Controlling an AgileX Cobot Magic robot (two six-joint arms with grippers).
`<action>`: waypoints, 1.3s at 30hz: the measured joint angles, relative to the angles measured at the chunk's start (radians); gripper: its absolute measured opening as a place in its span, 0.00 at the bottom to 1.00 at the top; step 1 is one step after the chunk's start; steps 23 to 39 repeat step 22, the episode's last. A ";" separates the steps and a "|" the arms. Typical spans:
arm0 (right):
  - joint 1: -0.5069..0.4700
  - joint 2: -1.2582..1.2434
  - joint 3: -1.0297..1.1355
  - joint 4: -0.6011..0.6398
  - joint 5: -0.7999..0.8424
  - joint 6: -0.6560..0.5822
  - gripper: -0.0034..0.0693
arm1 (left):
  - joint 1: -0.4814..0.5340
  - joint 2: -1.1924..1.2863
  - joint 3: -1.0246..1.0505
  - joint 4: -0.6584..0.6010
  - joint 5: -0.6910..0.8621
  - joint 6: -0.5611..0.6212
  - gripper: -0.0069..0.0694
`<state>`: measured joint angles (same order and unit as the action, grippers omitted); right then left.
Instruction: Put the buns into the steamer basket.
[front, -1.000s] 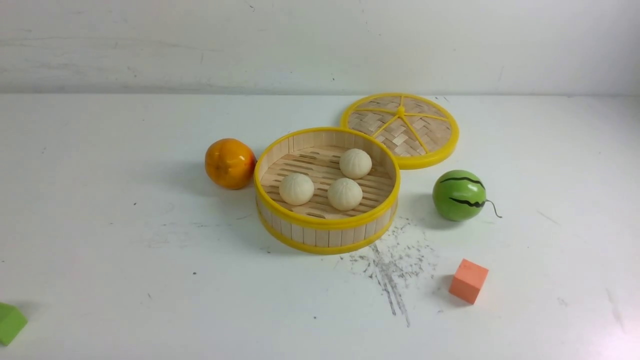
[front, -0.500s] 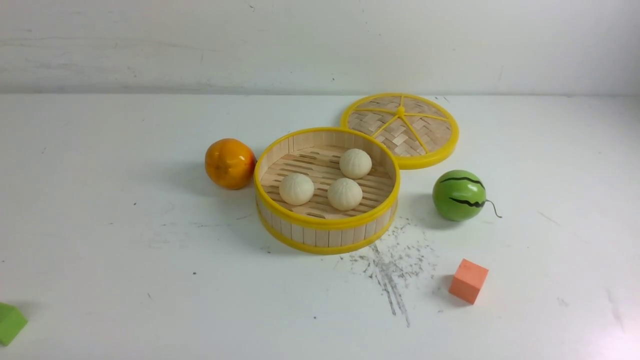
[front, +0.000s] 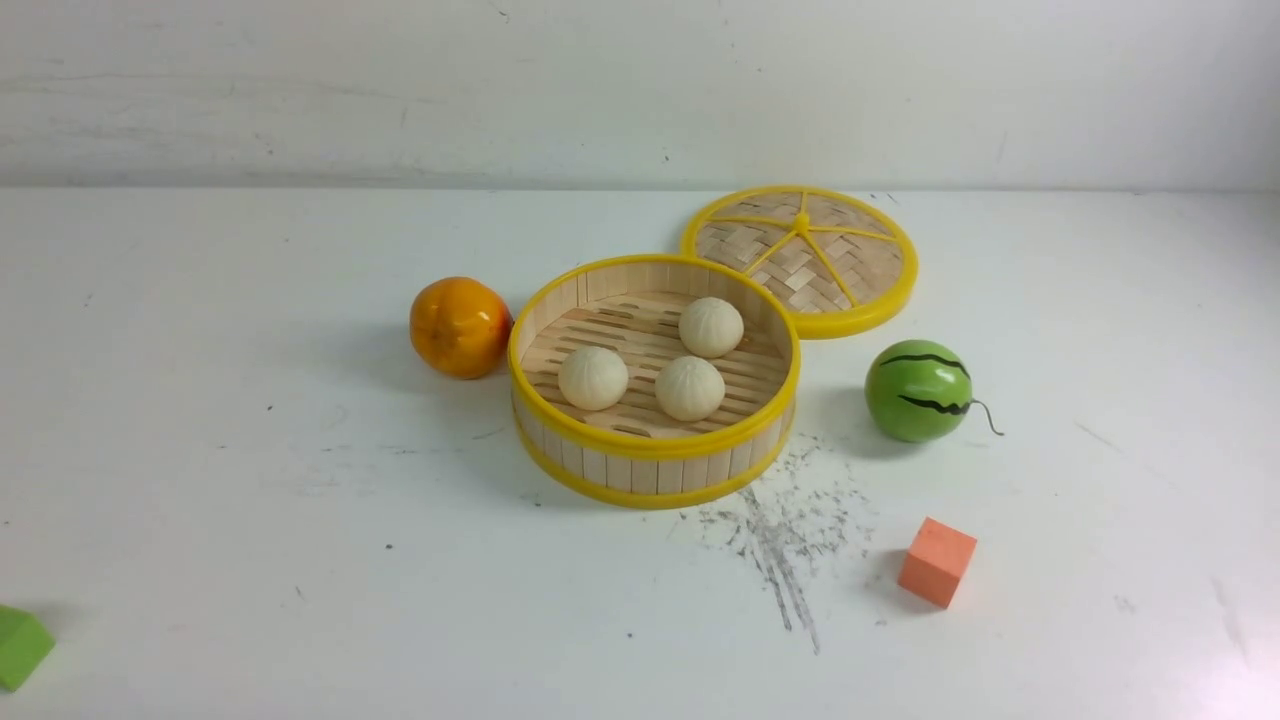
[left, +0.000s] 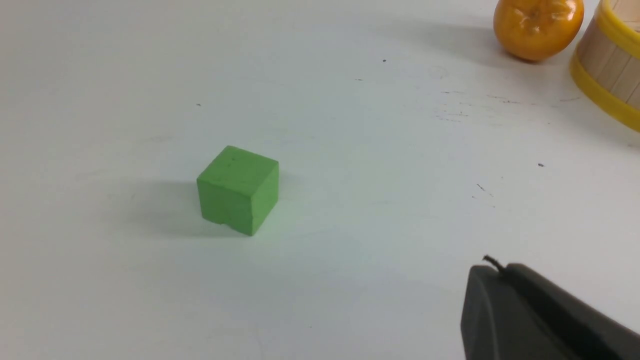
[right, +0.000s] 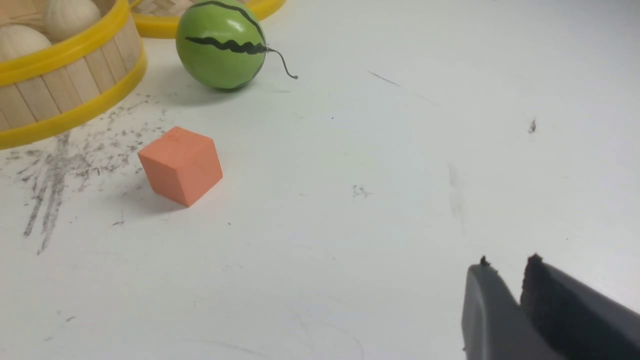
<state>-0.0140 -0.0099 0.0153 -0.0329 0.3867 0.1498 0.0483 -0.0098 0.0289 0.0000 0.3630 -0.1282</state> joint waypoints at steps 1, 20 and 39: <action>0.000 0.000 0.000 0.000 0.000 0.000 0.20 | 0.000 0.000 0.000 0.000 0.000 0.000 0.08; 0.000 0.000 0.000 0.000 0.000 0.000 0.23 | 0.000 0.000 0.000 0.000 -0.001 0.000 0.10; 0.000 0.000 0.000 0.000 0.000 0.000 0.23 | 0.000 0.000 0.000 0.000 -0.001 0.000 0.10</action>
